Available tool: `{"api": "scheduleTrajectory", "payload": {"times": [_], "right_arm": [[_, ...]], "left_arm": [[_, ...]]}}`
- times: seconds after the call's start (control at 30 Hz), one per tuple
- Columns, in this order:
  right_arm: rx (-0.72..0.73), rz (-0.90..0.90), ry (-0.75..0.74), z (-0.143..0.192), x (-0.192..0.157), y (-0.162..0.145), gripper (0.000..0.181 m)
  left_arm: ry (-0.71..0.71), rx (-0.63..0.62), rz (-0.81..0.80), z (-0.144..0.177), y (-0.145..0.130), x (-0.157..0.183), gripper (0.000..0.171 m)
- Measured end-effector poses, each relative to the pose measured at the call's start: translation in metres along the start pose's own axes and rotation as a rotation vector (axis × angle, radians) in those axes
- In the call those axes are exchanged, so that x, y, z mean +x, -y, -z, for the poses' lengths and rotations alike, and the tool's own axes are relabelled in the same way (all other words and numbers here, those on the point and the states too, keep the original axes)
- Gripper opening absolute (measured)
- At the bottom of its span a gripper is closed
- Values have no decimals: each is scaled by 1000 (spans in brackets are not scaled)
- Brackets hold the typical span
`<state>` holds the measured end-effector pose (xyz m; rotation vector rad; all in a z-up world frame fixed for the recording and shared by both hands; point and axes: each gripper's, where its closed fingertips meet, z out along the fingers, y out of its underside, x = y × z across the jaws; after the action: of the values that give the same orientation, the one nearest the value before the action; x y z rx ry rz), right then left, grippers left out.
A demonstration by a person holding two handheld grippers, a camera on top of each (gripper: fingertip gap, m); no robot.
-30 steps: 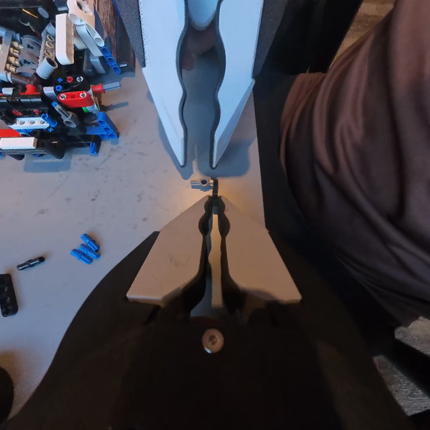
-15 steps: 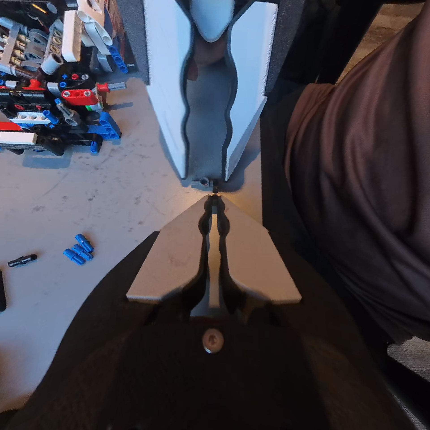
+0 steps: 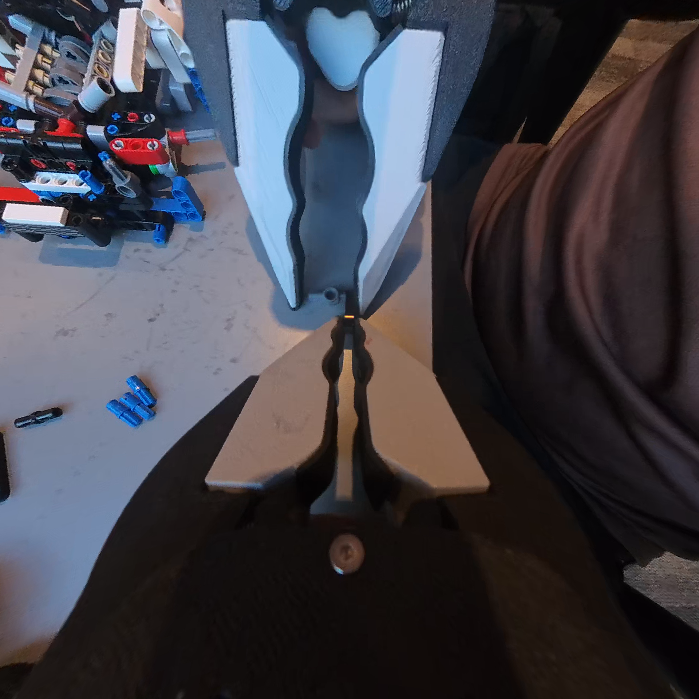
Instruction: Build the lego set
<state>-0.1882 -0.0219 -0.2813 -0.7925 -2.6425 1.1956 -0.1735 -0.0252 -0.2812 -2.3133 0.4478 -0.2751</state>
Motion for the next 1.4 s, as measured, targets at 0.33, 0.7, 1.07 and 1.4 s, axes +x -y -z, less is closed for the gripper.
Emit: {"api": "scheduleTrajectory", "payload": {"times": [0.33,0.7,1.07,1.4], "right_arm": [[-66,-18,13,0,-1,0,24],[-13,-27,124,1,-9,0,6],[86,-97,-12,27,1,4,43],[-26,169,-98,4,-8,-6,22]], "left_arm": [[33,-15,42,0,0,-1,1],[134,-31,57,-2,2,-5,0],[268,-15,-78,-1,2,-2,1],[303,-21,-77,-1,2,-5,0]]}}
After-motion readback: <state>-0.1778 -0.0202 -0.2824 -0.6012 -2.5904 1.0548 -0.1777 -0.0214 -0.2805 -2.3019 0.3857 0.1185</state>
